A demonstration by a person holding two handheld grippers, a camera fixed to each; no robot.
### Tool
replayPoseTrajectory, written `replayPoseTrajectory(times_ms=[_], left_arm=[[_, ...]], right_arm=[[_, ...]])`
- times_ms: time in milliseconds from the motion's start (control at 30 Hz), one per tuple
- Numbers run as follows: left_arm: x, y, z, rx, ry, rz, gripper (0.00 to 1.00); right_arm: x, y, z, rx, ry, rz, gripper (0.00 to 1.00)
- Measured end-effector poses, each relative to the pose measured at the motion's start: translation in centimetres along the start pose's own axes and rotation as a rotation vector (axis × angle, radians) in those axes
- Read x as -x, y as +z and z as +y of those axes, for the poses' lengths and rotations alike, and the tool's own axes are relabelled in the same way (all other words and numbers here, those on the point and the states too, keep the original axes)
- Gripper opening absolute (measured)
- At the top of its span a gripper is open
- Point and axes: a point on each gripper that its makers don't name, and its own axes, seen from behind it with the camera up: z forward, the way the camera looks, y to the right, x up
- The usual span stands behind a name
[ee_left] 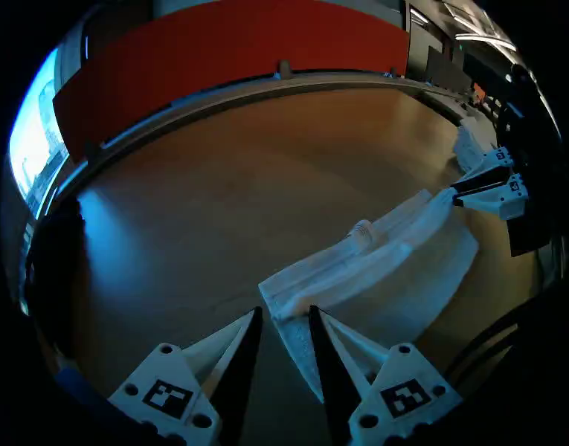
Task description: Fold towel
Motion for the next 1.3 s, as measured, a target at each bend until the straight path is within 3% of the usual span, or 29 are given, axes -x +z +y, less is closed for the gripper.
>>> replayPoseTrajectory(times_ms=[367,400,500,567,900,1300], left_arm=[[0.0,-0.4,-1.2,-0.028,-0.019,0.007,0.53],[0.0,-0.4,-1.2,-0.029,-0.020,0.007,0.64],[0.1,-0.6,-1.2,-0.026,-0.024,0.005,0.93],[0.3,-0.7,-1.1,-0.023,-0.027,0.002,0.97],[0.8,-1.8,-0.6,-0.013,-0.048,0.008,0.97],[2.2,-4.2,0.1,-0.013,-0.069,0.021,0.97]], right_arm=[[-0.5,-0.1,0.6,0.027,0.002,0.004,0.34],[-0.5,-0.2,0.7,0.030,0.004,0.004,0.39],[-0.6,-0.4,0.7,0.036,0.009,0.006,0.73],[-0.6,-0.6,0.6,0.039,0.011,0.009,0.82],[-0.4,-1.8,-0.3,0.039,0.028,0.021,0.83],[0.5,-4.2,-1.5,0.039,0.024,0.030,0.83]])
